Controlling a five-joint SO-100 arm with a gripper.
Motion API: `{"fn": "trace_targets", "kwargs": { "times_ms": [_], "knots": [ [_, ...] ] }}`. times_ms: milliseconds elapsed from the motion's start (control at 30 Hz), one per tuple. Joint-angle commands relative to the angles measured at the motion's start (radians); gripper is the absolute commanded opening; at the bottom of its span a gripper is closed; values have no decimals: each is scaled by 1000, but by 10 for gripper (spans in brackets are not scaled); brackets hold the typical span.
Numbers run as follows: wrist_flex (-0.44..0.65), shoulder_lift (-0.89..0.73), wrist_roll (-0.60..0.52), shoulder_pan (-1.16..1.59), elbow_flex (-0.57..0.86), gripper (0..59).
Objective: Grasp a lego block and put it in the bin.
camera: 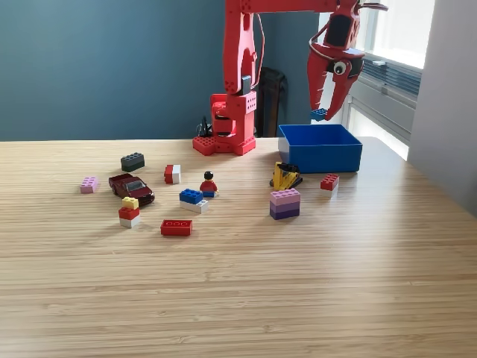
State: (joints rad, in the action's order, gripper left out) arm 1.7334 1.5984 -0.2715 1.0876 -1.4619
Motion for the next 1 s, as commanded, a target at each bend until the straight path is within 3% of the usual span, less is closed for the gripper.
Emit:
{"fn": "trace_targets", "kwargs": {
  "times_ms": [33, 67, 167, 300, 433, 633, 867, 1000],
  "knots": [
    [40, 74, 18, 34, 25, 3],
    [40, 74, 23, 34, 28, 15],
    [40, 74, 35, 40, 28, 157],
    [40, 74, 41, 40, 28, 223],
    [38, 74, 46, 40, 28, 234],
    [38, 75, 34, -26, 60, 203],
    [25, 71, 34, -419, 250, 226],
    [-32, 71, 67, -655, 276, 237]
  ]
}}
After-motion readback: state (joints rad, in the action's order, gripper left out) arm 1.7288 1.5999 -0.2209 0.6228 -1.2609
